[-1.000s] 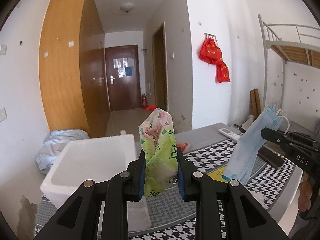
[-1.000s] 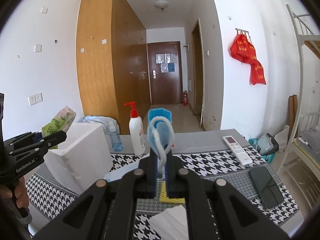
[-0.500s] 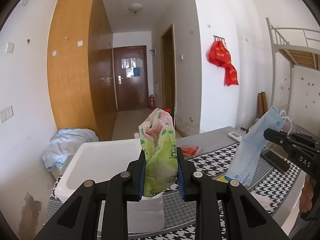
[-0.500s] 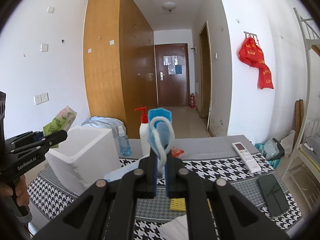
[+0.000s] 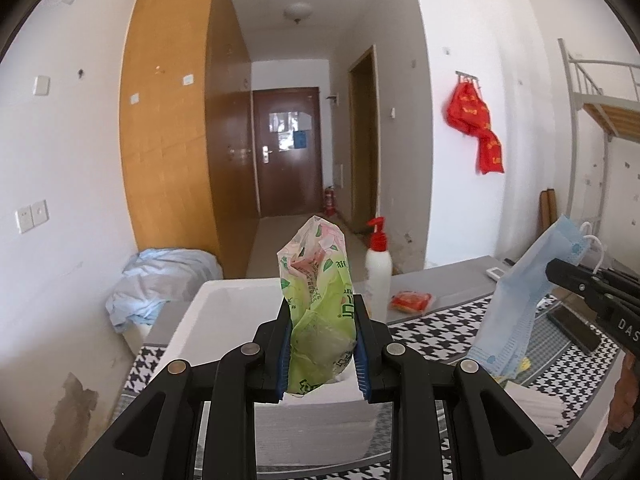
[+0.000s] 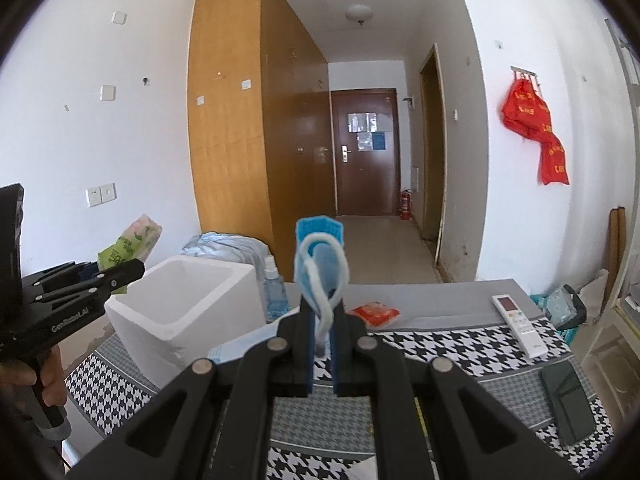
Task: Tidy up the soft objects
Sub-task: 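Lower the green bag into the foam box and open the left gripper, then withdraw the left tool from the box while the right tool carries the mask toward it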
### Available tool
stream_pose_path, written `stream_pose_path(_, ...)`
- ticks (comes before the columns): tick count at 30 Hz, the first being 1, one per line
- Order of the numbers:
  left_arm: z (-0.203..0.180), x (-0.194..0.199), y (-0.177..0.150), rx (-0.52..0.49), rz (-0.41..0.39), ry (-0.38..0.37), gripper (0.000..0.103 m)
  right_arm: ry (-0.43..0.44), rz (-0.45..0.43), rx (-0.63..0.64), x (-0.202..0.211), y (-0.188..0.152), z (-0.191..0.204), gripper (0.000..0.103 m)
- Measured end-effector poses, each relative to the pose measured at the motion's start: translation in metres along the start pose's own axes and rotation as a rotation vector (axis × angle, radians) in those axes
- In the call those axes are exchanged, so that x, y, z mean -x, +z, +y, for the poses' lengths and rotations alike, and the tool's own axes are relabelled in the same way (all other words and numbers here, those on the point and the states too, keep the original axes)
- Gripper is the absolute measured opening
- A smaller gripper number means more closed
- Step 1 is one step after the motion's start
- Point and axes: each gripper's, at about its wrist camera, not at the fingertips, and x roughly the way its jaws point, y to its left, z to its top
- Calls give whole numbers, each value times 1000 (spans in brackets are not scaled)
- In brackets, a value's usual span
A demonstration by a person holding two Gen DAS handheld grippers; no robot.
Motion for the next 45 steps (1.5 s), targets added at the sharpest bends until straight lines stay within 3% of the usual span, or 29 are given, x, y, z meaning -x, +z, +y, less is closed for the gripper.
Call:
stream_pose_path(13, 23, -23, -1, 27, 49, 56, 27, 53, 20, 19, -18, 2, 15, 9)
stream_pose_path(35, 41, -69, -2, 72, 163, 77, 30, 18, 48, 22, -29, 4, 21, 8)
stream_pose_path(37, 41, -71, -3, 77, 172, 74, 37, 13, 45, 23, -28, 4, 22, 8)
stream_pose_path(42, 41, -66, -3, 76, 153, 69, 73, 2, 45, 22, -28, 5, 26, 9)
stream_pose_path(45, 41, -60, -3, 74, 134, 75, 85, -3, 46, 21, -30, 5, 28, 8)
